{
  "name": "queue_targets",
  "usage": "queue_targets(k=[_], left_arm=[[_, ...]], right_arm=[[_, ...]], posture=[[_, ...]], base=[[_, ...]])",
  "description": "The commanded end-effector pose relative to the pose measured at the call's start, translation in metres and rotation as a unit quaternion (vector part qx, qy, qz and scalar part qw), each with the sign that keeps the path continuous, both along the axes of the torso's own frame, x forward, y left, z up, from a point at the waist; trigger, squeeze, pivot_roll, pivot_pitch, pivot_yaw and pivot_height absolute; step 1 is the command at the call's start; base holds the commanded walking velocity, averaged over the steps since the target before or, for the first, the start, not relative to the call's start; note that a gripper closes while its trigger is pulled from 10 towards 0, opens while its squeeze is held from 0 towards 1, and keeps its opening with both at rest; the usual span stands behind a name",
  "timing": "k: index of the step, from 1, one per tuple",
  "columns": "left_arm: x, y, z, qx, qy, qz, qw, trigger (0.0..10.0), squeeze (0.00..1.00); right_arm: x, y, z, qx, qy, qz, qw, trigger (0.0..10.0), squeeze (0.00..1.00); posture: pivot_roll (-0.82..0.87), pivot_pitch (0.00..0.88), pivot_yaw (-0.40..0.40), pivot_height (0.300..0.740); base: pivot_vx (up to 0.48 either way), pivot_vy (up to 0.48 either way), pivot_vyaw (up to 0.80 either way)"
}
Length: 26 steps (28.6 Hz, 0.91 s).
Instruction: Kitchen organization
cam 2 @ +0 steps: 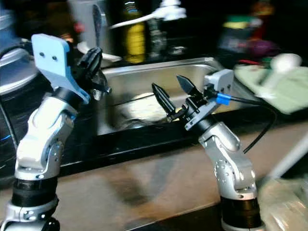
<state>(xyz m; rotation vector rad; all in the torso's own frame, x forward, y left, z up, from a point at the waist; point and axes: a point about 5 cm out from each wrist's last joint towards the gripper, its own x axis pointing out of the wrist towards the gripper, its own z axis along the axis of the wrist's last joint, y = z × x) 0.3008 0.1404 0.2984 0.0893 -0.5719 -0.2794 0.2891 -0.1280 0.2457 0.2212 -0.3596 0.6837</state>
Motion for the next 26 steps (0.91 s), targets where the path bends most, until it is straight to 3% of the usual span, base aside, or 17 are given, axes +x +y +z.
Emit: queue_targets(k=[1, 6, 8, 14, 15, 19, 26], left_arm=[[0.001, 0.003, 0.0, -0.001, 0.0, 0.004, 1.0, 10.0, 0.0], [0.007, 0.008, -0.006, 0.007, 0.014, 0.019, 1.0, 10.0, 0.0], [0.018, 0.022, -0.016, -0.005, 0.044, 0.046, 0.998, 10.0, 0.0], [0.033, 0.03, -0.04, -0.015, 0.109, 0.061, 0.992, 10.0, 0.0], [0.033, 0.03, -0.04, -0.015, 0.109, 0.061, 0.992, 10.0, 0.0], [0.047, 0.021, -0.07, -0.048, 0.173, 0.023, 0.984, 10.0, 0.0], [0.051, 0.008, -0.075, -0.058, 0.172, -0.007, 0.983, 10.0, 0.0]], right_arm=[[0.0, 0.004, -0.002, -0.001, 0.005, 0.008, 1.0, 10.0, 0.0], [0.0, 0.005, -0.002, -0.008, 0.002, 0.006, 1.0, 10.0, 0.0], [-0.001, 0.006, -0.003, -0.011, 0.002, 0.008, 1.0, 10.0, 0.0], [-0.004, 0.01, -0.007, -0.034, 0.004, 0.029, 0.999, 10.0, 0.0], [-0.004, 0.01, -0.007, -0.034, 0.004, 0.029, 0.999, 10.0, 0.0], [-0.017, 0.024, -0.022, -0.117, 0.015, 0.097, 0.988, 10.0, 0.0], [-0.028, 0.03, -0.038, -0.181, 0.035, 0.146, 0.972, 10.0, 0.0]], posture=[[0.03, 0.0, -0.019, 0.74], [0.03, 0.0, -0.018, 0.74], [0.03, 0.0, -0.017, 0.74], [0.03, 0.0, -0.017, 0.74], [0.03, 0.0, -0.017, 0.74], [0.02, 0.0, -0.016, 0.74], [0.01, 0.0, -0.01, 0.74]], base=[[0.0, 0.0, -0.8], [0.0, 0.0, -0.16], [0.0, 0.0, 0.0], [0.0, 0.0, 0.0], [0.0, 0.0, 0.0], [0.0, 0.0, 0.0], [0.0, 0.0, 0.0]])
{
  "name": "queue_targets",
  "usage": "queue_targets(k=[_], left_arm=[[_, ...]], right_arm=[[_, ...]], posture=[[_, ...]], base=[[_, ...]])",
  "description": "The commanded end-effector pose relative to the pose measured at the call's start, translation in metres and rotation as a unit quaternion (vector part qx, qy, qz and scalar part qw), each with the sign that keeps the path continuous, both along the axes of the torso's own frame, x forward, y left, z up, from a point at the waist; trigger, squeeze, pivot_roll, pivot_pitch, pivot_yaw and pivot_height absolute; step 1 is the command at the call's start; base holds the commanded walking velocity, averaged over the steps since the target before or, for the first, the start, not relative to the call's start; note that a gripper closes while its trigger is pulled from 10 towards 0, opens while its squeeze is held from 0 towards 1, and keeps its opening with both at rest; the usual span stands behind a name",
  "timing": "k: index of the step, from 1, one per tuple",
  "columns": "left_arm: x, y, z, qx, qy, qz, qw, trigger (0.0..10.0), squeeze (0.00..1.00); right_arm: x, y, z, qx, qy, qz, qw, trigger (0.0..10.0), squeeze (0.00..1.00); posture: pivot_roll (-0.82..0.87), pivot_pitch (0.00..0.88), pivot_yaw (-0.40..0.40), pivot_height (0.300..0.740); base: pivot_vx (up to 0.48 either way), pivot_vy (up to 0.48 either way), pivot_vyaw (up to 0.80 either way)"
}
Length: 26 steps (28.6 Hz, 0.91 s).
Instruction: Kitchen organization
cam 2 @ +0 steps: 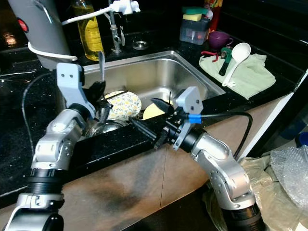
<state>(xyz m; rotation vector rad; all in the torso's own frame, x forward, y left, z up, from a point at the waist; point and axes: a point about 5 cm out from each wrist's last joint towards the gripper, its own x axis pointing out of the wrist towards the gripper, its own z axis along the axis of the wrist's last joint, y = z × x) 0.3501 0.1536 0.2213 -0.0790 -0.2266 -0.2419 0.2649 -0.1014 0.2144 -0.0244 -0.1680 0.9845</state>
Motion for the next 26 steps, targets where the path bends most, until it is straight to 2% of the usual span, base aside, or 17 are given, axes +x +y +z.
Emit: queue_targets(k=[1, 7, 8, 9, 10, 12, 16, 24, 25, 26], left_arm=[[0.002, -0.006, 0.001, 0.007, -0.011, -0.013, 1.0, 10.0, 0.0], [0.003, -0.004, -0.002, 0.018, -0.016, -0.005, 1.0, 10.0, 0.0], [0.003, -0.003, -0.004, 0.027, -0.017, 0.004, 0.999, 10.0, 0.76], [0.003, -0.001, -0.006, 0.037, -0.02, 0.013, 0.999, 10.0, 1.0], [0.003, -0.001, -0.006, 0.037, -0.02, 0.013, 0.999, 10.0, 1.0], [0.003, 0.001, -0.01, 0.063, -0.021, 0.026, 0.997, 10.0, 1.0], [0.003, 0.007, -0.016, 0.077, -0.015, 0.052, 0.996, 10.0, 1.0], [0.001, 0.026, -0.016, 0.077, -0.013, 0.118, 0.99, 10.0, 1.0], [-0.001, 0.031, -0.016, 0.078, -0.013, 0.136, 0.988, 10.0, 0.21], [-0.003, 0.034, -0.016, 0.079, -0.012, 0.15, 0.985, 10.0, 0.0]], right_arm=[[-0.004, 0.003, -0.008, -0.027, 0.013, 0.013, 0.999, 10.0, 0.0], [-0.004, 0.003, -0.011, -0.033, 0.016, 0.009, 0.999, 10.0, 0.0], [-0.004, 0.003, -0.011, -0.032, 0.017, 0.01, 0.999, 10.0, 0.0], [-0.004, 0.004, -0.011, -0.031, 0.017, 0.011, 0.999, 10.0, 0.0], [-0.004, 0.004, -0.011, -0.031, 0.017, 0.011, 0.999, 10.0, 0.0], [-0.005, 0.005, -0.011, -0.027, 0.018, 0.012, 0.999, 10.0, 0.0], [-0.004, 0.004, -0.009, -0.023, 0.015, 0.008, 1.0, 10.0, 0.0], [0.001, 0.003, -0.004, 0.011, 0.01, -0.014, 1.0, 10.0, 0.0], [0.003, 0.002, -0.004, 0.015, 0.009, -0.021, 1.0, 10.0, 0.0], [0.005, 0.002, -0.004, 0.017, 0.008, -0.025, 1.0, 10.0, 0.0]], posture=[[0.01, 0.0, -0.01, 0.74], [0.02, 0.0, -0.009, 0.74], [0.02, 0.0, -0.01, 0.74], [0.02, 0.0, -0.01, 0.74], [0.02, 0.0, -0.01, 0.74], [0.02, 0.0, -0.01, 0.74], [0.02, 0.0, -0.007, 0.74], [0.02, 0.0, -0.006, 0.74], [0.03, 0.0, -0.008, 0.74], [0.03, 0.0, -0.009, 0.74]], base=[[0.0, 0.0, 0.0], [0.0, 0.0, 0.0], [0.0, 0.0, 0.0], [0.0, 0.0, 0.0], [0.0, 0.0, 0.0], [0.0, 0.0, 0.0], [0.0, 0.0, 0.0], [0.0, 0.0, 0.0], [0.0, 0.0, 0.0], [0.0, 0.0, 0.0]])
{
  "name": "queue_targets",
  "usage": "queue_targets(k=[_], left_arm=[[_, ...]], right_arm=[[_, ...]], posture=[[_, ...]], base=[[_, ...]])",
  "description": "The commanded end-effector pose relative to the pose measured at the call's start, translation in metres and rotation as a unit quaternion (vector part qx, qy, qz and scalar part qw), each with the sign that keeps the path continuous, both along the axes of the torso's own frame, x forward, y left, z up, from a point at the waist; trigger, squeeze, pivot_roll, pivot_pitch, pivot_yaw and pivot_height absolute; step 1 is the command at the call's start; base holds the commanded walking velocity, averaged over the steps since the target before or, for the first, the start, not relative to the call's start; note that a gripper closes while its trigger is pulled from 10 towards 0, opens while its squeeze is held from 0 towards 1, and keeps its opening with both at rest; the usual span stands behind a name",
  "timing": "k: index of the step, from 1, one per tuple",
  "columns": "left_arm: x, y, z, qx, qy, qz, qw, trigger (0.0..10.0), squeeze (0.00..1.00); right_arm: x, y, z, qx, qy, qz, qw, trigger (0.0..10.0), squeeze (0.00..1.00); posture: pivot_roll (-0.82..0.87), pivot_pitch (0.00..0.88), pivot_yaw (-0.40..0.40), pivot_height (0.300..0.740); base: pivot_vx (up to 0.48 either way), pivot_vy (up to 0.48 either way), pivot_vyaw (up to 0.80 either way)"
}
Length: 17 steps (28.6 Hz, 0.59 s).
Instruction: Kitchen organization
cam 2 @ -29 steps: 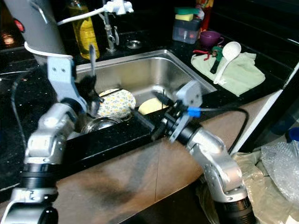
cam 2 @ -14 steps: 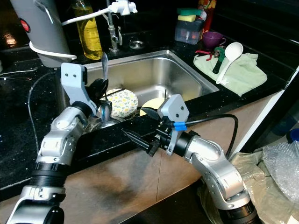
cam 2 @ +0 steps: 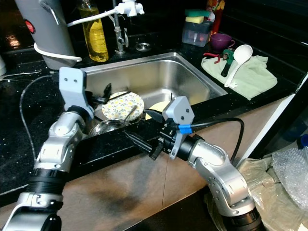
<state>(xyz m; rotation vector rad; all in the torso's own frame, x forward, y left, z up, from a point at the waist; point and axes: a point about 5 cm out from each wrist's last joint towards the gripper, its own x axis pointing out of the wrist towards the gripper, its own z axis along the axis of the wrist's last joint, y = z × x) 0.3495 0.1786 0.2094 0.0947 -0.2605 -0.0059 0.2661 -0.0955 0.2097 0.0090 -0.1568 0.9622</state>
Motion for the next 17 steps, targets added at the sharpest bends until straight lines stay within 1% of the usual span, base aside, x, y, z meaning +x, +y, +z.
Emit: queue_targets(k=[1, 2, 3, 4, 6, 8, 11, 14, 17], left_arm=[[-0.006, 0.012, -0.005, 0.009, 0.01, 0.042, 0.999, 10.0, 0.0], [-0.01, 0.017, -0.006, 0.01, 0.01, 0.061, 0.998, 10.0, 0.0], [-0.016, 0.026, -0.007, 0.016, 0.011, 0.095, 0.995, 10.0, 0.0], [-0.02, 0.033, -0.009, 0.017, 0.014, 0.114, 0.993, 10.0, 0.0], [-0.024, 0.043, -0.011, 0.019, 0.018, 0.14, 0.99, 10.0, 0.0], [-0.024, 0.043, -0.011, 0.019, 0.018, 0.14, 0.99, 10.0, 0.0], [-0.03, 0.052, -0.014, 0.02, 0.02, 0.153, 0.988, 10.0, 0.0], [-0.032, 0.052, -0.013, 0.029, 0.019, 0.155, 0.987, 10.0, 0.0], [-0.036, 0.045, -0.01, 0.035, 0.011, 0.15, 0.988, 10.0, 0.0]], right_arm=[[0.004, -0.004, 0.002, 0.011, -0.009, -0.017, 1.0, 10.0, 0.0], [0.005, -0.005, 0.002, 0.019, -0.01, -0.019, 1.0, 10.0, 0.0], [0.005, -0.005, 0.003, 0.025, -0.012, -0.019, 0.999, 10.0, 0.0], [0.006, -0.006, 0.003, 0.028, -0.011, -0.021, 0.999, 10.0, 0.0], [0.007, -0.006, 0.003, 0.031, -0.01, -0.022, 0.999, 10.0, 0.0], [0.007, -0.006, 0.003, 0.031, -0.01, -0.022, 0.999, 10.0, 0.0], [0.009, -0.006, 0.002, 0.032, -0.007, -0.023, 0.999, 10.0, 0.0], [0.01, -0.005, 0.001, 0.036, -0.003, -0.024, 0.999, 10.0, 0.0], [0.012, -0.005, 0.0, 0.047, 0.0, -0.029, 0.998, 10.0, 0.0]], posture=[[0.03, 0.0, -0.011, 0.74], [0.04, 0.0, -0.013, 0.74], [0.04, 0.0, -0.014, 0.74], [0.04, 0.0, -0.017, 0.74], [0.05, 0.0, -0.019, 0.74], [0.05, 0.0, -0.019, 0.74], [0.06, 0.0, -0.023, 0.74], [0.06, 0.0, -0.023, 0.74], [0.06, 0.0, -0.021, 0.74]], base=[[0.0, 0.0, 0.0], [0.0, 0.0, 0.79], [0.0, 0.0, 0.79], [0.0, 0.0, 0.79], [0.0, 0.0, 0.79], [0.0, 0.0, 0.79], [0.0, 0.0, 0.79], [0.0, 0.0, 0.79], [0.0, 0.0, 0.79]])
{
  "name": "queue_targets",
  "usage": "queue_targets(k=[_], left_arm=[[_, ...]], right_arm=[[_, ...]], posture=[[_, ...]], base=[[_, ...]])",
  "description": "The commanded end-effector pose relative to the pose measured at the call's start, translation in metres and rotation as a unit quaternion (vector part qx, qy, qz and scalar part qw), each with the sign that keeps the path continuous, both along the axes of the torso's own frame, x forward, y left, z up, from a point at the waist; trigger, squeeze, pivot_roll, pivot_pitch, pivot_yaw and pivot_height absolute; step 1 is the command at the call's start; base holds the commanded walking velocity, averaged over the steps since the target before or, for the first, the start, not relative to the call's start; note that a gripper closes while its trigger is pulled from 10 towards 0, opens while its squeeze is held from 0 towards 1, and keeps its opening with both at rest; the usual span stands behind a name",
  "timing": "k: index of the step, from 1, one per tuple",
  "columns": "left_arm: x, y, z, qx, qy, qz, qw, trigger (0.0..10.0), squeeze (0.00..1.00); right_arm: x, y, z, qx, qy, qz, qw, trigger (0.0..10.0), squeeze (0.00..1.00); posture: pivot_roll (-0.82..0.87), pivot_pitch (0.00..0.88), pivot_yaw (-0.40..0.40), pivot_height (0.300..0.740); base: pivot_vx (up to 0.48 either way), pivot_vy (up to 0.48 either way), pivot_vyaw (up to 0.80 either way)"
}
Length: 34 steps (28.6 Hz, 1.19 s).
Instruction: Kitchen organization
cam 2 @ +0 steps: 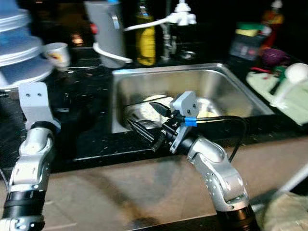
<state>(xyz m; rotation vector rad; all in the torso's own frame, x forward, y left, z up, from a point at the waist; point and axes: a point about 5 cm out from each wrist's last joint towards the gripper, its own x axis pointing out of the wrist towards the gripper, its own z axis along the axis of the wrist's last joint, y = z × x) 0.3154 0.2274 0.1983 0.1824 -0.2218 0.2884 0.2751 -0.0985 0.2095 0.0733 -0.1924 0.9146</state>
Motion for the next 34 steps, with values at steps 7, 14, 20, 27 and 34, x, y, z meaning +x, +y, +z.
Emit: queue_targets(k=[7, 14, 20, 27, 34], left_arm=[[-0.003, -0.019, 0.014, 0.029, -0.025, -0.033, 0.999, 10.0, 0.0], [-0.005, -0.039, 0.023, 0.063, -0.041, -0.101, 0.992, 10.0, 0.0], [-0.012, -0.054, 0.007, 0.043, -0.019, -0.129, 0.991, 10.0, 0.0], [-0.015, -0.06, 0.004, 0.038, -0.017, -0.136, 0.99, 10.0, 0.0], [-0.012, -0.054, 0.009, 0.036, -0.024, -0.132, 0.99, 10.0, 0.0]], right_arm=[[0.011, -0.006, 0.003, 0.055, 0.004, -0.05, 0.997, 10.0, 0.0], [0.025, -0.013, 0.007, 0.145, 0.027, -0.118, 0.982, 10.0, 0.0], [0.031, -0.016, 0.002, 0.172, 0.041, -0.153, 0.972, 10.0, 0.0], [0.032, -0.017, -0.002, 0.173, 0.044, -0.158, 0.971, 10.0, 0.0], [0.035, -0.017, 0.0, 0.172, 0.037, -0.162, 0.971, 10.0, 0.0]], posture=[[0.07, 0.0, -0.022, 0.74], [0.07, 0.0, -0.015, 0.74], [0.06, 0.0, -0.009, 0.74], [0.07, 0.0, -0.011, 0.74], [0.07, 0.0, -0.013, 0.74]], base=[[0.0, 0.0, 0.79], [0.0, 0.0, 0.78], [0.0, 0.0, 0.77], [0.0, 0.0, 0.77], [0.0, 0.0, 0.22]])
